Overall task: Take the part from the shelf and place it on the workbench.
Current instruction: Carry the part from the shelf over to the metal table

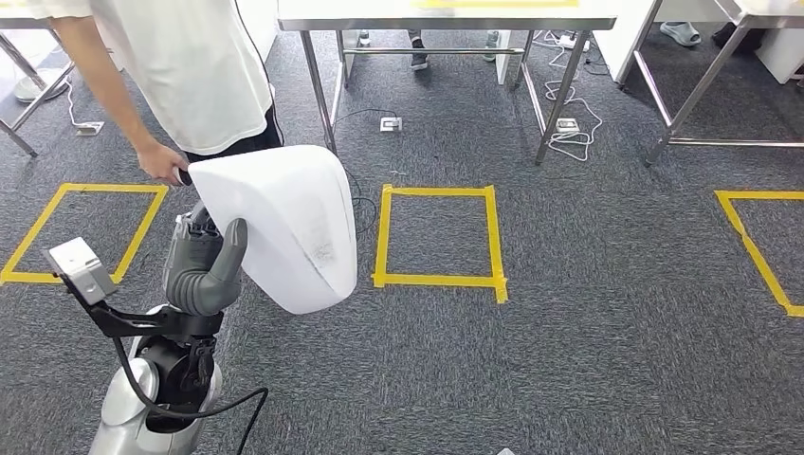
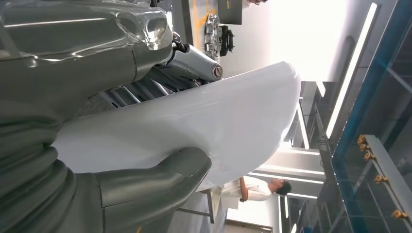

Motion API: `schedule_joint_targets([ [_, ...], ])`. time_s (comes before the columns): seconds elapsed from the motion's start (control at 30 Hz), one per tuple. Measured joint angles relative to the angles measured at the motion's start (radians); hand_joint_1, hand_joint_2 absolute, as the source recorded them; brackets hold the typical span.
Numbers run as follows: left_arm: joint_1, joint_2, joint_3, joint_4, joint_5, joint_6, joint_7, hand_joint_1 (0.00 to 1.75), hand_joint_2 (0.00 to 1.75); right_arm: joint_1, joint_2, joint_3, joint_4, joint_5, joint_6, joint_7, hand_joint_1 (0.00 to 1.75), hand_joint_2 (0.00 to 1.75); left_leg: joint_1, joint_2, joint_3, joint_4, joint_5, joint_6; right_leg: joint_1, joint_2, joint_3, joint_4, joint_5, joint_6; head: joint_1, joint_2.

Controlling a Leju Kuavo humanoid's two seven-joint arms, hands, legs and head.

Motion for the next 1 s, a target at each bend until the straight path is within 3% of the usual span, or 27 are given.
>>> schedule_joint_targets([
  [0.03,0.000,0.002,0.000,0.000,0.000,0.001,0.000,1.75,1.75,0.000,0.000,-0.003,-0.001,0.003,0.001,0.002,0.00,1.75,0.002,0.001,-0.018,0.041,-0.023,-0.006,-0.002,0.000,0.003,-0.001,-0.001,-0.005,-0.001,0.000],
  [0.13,0.002,0.008,0.000,0.000,0.000,0.001,-0.001,1.75,1.75,0.000,-0.001,-0.010,-0.002,0.010,0.004,0.005,0.00,1.75,0.009,0.002,-0.113,0.221,-0.095,-0.018,0.001,0.000,0.006,0.000,-0.005,-0.013,-0.003,0.000],
  [0.17,0.003,0.010,0.000,0.000,0.000,0.001,-0.001,1.75,1.75,0.000,-0.001,-0.012,-0.002,0.011,0.005,0.005,0.00,1.75,0.010,0.002,-0.131,0.247,-0.094,-0.018,0.002,0.000,0.007,0.000,-0.006,-0.014,-0.003,0.000],
  [0.2,0.003,0.011,0.000,0.000,0.000,0.001,-0.001,1.75,1.75,0.001,-0.001,-0.014,-0.002,0.012,0.006,0.005,0.00,1.75,0.010,0.002,-0.129,0.233,-0.073,-0.016,0.003,0.001,0.009,0.000,-0.008,-0.014,-0.003,0.000],
  [0.3,0.001,0.012,0.000,0.000,0.000,0.001,-0.001,1.75,1.75,0.000,0.002,-0.016,-0.006,0.016,0.007,0.006,0.00,1.75,0.003,0.006,-0.043,0.047,0.019,0.009,0.008,0.004,0.021,-0.002,-0.017,-0.010,-0.002,0.000],
  [0.37,-0.001,0.012,0.001,-0.001,0.001,0.001,-0.001,1.75,1.75,0.000,0.004,-0.019,-0.009,0.018,0.007,0.006,0.00,1.75,-0.007,0.011,-0.009,-0.024,0.031,0.026,0.009,0.003,0.027,-0.004,-0.020,0.000,-0.002,0.000],
  [0.43,-0.001,0.013,0.000,-0.002,0.001,0.001,-0.002,1.75,1.75,0.002,0.005,-0.021,-0.011,0.020,0.008,0.007,0.00,1.75,-0.012,0.011,0.001,-0.042,0.025,0.037,0.008,0.000,0.033,0.000,-0.010,0.018,-0.003,0.000],
  [0.5,-0.002,0.012,0.000,-0.003,0.001,0.000,-0.002,1.75,1.75,0.003,0.006,-0.022,-0.012,0.021,0.008,0.007,0.00,1.75,-0.009,0.007,0.026,-0.061,0.027,0.049,0.007,-0.003,0.027,0.027,-0.015,0.025,-0.001,0.000],
  [0.53,-0.002,0.011,0.000,-0.004,0.001,0.000,-0.002,1.75,1.75,0.002,0.006,-0.022,-0.013,0.021,0.008,0.007,0.00,1.75,-0.006,0.006,0.039,-0.067,0.027,0.054,0.007,-0.003,0.010,0.062,-0.033,0.021,0.001,0.000],
  [0.6,-0.002,0.010,0.000,-0.003,0.001,0.000,-0.002,1.75,1.75,0.002,0.004,-0.023,-0.013,0.022,0.008,0.007,0.00,1.75,-0.007,0.005,0.047,-0.070,0.024,0.057,0.007,-0.002,-0.060,0.182,-0.081,0.014,0.003,0.000],
  [0.67,0.002,0.010,0.000,-0.002,0.001,0.000,-0.002,1.75,1.75,0.006,0.001,-0.023,-0.013,0.023,0.008,0.007,0.00,1.75,-0.008,0.001,0.052,-0.069,0.017,0.055,0.006,-0.002,-0.125,0.271,-0.103,0.020,0.003,0.000],
  [0.7,0.003,0.010,0.000,-0.002,0.001,0.000,-0.002,1.75,1.75,0.008,-0.001,-0.023,-0.013,0.023,0.008,0.007,0.00,1.75,-0.007,-0.001,0.058,-0.068,0.012,0.052,0.004,-0.003,-0.133,0.265,-0.092,0.028,0.004,0.000],
  [0.73,0.003,0.010,0.000,-0.002,0.001,0.000,-0.002,1.75,1.75,0.010,-0.002,-0.023,-0.013,0.023,0.008,0.007,0.00,1.75,-0.005,-0.003,0.067,-0.067,0.005,0.047,0.002,-0.003,-0.121,0.217,-0.062,0.041,0.004,0.000],
  [0.77,0.004,0.010,0.000,-0.002,0.001,0.000,-0.002,1.75,1.75,0.010,-0.003,-0.023,-0.013,0.023,0.008,0.008,0.00,1.75,-0.004,-0.004,0.077,-0.066,-0.005,0.041,-0.001,-0.003,-0.096,0.143,-0.021,0.053,0.004,0.000],
  [0.8,0.004,0.010,0.000,-0.002,0.001,0.000,-0.002,1.75,1.75,0.011,-0.003,-0.023,-0.013,0.023,0.008,0.008,0.00,1.75,-0.003,-0.005,0.087,-0.062,-0.015,0.034,-0.003,-0.004,-0.072,0.076,0.009,0.058,0.005,0.000],
  [0.83,0.003,0.010,0.000,-0.001,0.001,0.000,-0.002,1.75,1.75,0.011,-0.003,-0.023,-0.013,0.023,0.008,0.008,0.00,1.75,-0.004,-0.005,0.091,-0.059,-0.024,0.027,-0.003,-0.005,-0.052,0.025,0.027,0.053,0.006,0.000],
  [0.87,0.003,0.010,0.000,-0.001,0.001,0.000,-0.002,1.75,1.75,0.011,-0.003,-0.023,-0.014,0.023,0.008,0.008,0.00,1.75,-0.005,-0.005,0.092,-0.056,-0.032,0.019,-0.001,-0.006,-0.043,0.000,0.034,0.042,0.006,0.000],
  [0.93,0.002,0.010,0.000,0.000,0.001,0.000,-0.002,1.75,1.75,0.012,-0.002,-0.023,-0.014,0.023,0.008,0.008,0.00,1.75,-0.006,-0.004,0.091,-0.052,-0.041,0.008,0.002,-0.005,-0.036,-0.004,0.026,0.012,0.006,0.000],
  [1.0,0.000,0.011,-0.001,0.000,0.001,0.000,-0.003,1.75,1.75,0.013,-0.001,-0.023,-0.015,0.025,0.008,0.008,0.00,1.75,-0.001,-0.002,0.075,-0.014,-0.039,-0.002,-0.001,-0.001,-0.024,-0.006,0.021,-0.002,0.005,0.000],
])
